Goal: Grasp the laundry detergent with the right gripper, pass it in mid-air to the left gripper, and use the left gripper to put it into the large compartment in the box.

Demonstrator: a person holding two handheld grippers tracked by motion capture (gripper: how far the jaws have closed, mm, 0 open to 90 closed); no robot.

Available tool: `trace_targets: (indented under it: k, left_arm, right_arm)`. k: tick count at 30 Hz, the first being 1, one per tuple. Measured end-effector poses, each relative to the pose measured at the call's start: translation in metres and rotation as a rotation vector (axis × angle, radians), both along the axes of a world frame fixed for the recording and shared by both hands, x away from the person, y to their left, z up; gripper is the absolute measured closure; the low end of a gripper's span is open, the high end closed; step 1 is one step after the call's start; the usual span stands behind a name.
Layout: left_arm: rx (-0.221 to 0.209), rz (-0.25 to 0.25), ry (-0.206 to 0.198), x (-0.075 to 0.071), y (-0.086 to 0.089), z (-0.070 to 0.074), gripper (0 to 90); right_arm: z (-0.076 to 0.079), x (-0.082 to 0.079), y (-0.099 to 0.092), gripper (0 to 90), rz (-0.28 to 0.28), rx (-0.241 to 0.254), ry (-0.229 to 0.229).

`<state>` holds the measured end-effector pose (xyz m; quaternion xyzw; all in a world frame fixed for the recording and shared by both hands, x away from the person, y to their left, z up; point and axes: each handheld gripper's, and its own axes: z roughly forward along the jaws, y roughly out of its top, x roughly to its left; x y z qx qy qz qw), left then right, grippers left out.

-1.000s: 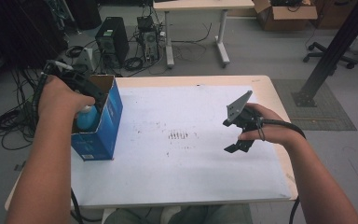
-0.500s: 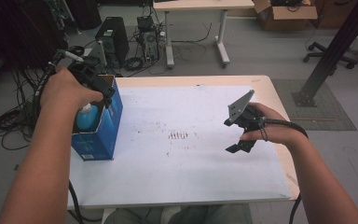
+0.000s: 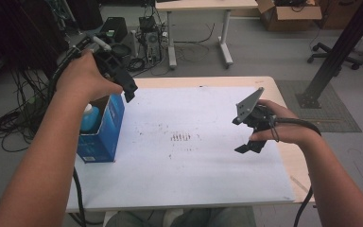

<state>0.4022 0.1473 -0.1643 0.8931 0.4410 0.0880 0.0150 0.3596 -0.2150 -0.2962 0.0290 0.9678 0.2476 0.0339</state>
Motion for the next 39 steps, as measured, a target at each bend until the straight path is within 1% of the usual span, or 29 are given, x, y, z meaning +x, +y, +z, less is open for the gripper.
trace_targets:
  k: [3, 4, 6, 7, 8, 9, 10, 11, 13, 15, 16, 17, 18, 20, 22, 23, 24, 25, 26, 27, 28, 30, 32, 33, 35, 36, 37, 38, 39]
  left_arm:
    - [0.007, -0.094, 0.000, -0.003, -0.015, 0.003, 0.3]
    - [0.007, -0.094, 0.000, -0.003, -0.015, 0.003, 0.2]
    - [-0.001, -0.158, -0.002, -0.006, -0.025, 0.003, 0.2]
    - [-0.005, -0.214, 0.001, -0.009, -0.033, 0.003, 0.2]
    - [-0.005, -0.214, 0.001, -0.009, -0.033, 0.003, 0.2]
    - [0.005, -0.275, 0.005, -0.012, -0.042, 0.001, 0.2]
    - [0.005, -0.275, 0.005, -0.012, -0.042, 0.001, 0.2]
    - [0.008, -0.332, 0.017, -0.015, -0.050, -0.001, 0.2]
    - [0.016, -0.403, 0.019, -0.019, -0.058, -0.004, 0.2]
    - [0.023, -0.449, 0.037, -0.023, -0.065, -0.008, 0.2]
    - [0.023, -0.449, 0.037, -0.023, -0.065, -0.008, 0.2]
    - [0.046, -0.503, 0.042, -0.026, -0.070, -0.012, 0.2]
    - [0.049, -0.514, 0.056, -0.026, -0.072, -0.015, 0.2]
    - [0.061, -0.551, 0.066, -0.028, -0.075, -0.021, 0.2]
    - [0.072, -0.586, 0.085, -0.030, -0.078, -0.026, 0.2]
    - [0.072, -0.586, 0.085, -0.030, -0.078, -0.026, 0.2]
    - [0.068, -0.610, 0.100, -0.031, -0.080, -0.032, 0.2]
    - [0.068, -0.610, 0.100, -0.031, -0.080, -0.032, 0.2]
    - [0.060, -0.634, 0.106, -0.033, -0.083, -0.038, 0.3]
    - [0.060, -0.634, 0.106, -0.033, -0.083, -0.038, 0.2]
    - [0.054, -0.656, 0.112, -0.035, -0.085, -0.043, 0.3]
    - [0.061, -0.687, 0.109, -0.038, -0.088, -0.049, 0.2]
    - [0.058, -0.694, 0.117, -0.040, -0.089, -0.051, 0.2]
    - [0.057, -0.707, 0.130, -0.042, -0.091, -0.054, 0.2]
    - [0.061, -0.738, 0.140, -0.045, -0.094, -0.060, 0.2]
    - [0.066, -0.752, 0.143, -0.047, -0.095, -0.062, 0.2]
    - [0.070, -0.764, 0.146, -0.048, -0.096, -0.064, 0.2]
    - [0.061, -0.777, 0.155, -0.051, -0.097, -0.067, 0.2]
    - [0.061, -0.777, 0.155, -0.051, -0.097, -0.067, 0.2]
  right_arm:
    - [0.007, -0.003, -0.001, 3.0, 0.005, -0.011, -0.012]
    - [0.007, -0.003, -0.001, 3.0, 0.005, -0.011, -0.012]
    - [0.014, -0.004, -0.001, 3.0, 0.005, -0.009, -0.018]
    - [0.016, -0.004, -0.001, 2.9, 0.003, -0.012, -0.019]
    - [0.016, -0.004, -0.001, 2.9, 0.003, -0.012, -0.019]
    - [0.018, -0.004, -0.001, 3.0, 0.003, -0.023, -0.020]
    - [0.019, -0.004, 0.000, 3.0, 0.004, -0.029, -0.021]
    - [0.020, -0.004, 0.001, 3.0, 0.007, -0.032, -0.021]
    - [0.022, -0.004, 0.002, 3.0, 0.012, -0.033, -0.020]
    - [0.024, -0.004, 0.004, 3.0, 0.014, -0.040, -0.014]
    - [0.024, -0.004, 0.004, 3.0, 0.014, -0.040, -0.014]
    - [0.024, -0.004, 0.006, 2.9, 0.017, -0.053, -0.011]
    - [0.024, -0.003, 0.007, 3.0, 0.019, -0.057, -0.008]
    - [0.024, -0.003, 0.010, 3.0, 0.025, -0.073, -0.003]
    - [0.023, -0.002, 0.012, 3.0, 0.030, -0.087, 0.005]
    - [0.023, -0.002, 0.012, 3.0, 0.030, -0.087, 0.005]
    - [0.023, -0.002, 0.014, 3.0, 0.038, -0.101, 0.010]
    - [0.022, -0.002, 0.015, 3.1, 0.038, -0.110, 0.018]
    - [0.021, -0.002, 0.016, 3.2, 0.039, -0.120, 0.023]
    - [0.021, -0.002, 0.017, 3.3, 0.042, -0.132, 0.024]
    - [0.021, -0.002, 0.018, 3.4, 0.043, -0.140, 0.025]
    - [0.021, -0.002, 0.020, 3.5, 0.047, -0.149, 0.030]
    - [0.021, -0.003, 0.020, 3.4, 0.046, -0.152, 0.031]
    - [0.021, -0.003, 0.021, 3.4, 0.047, -0.158, 0.031]
    - [0.021, -0.002, 0.021, 3.4, 0.051, -0.168, 0.037]
    - [0.021, -0.002, 0.022, 3.4, 0.048, -0.185, 0.039]
    - [0.021, -0.002, 0.022, 3.4, 0.048, -0.185, 0.039]
    - [0.020, -0.001, 0.022, 3.5, 0.049, -0.198, 0.041]
    - [0.020, -0.001, 0.022, 3.5, 0.049, -0.198, 0.041]
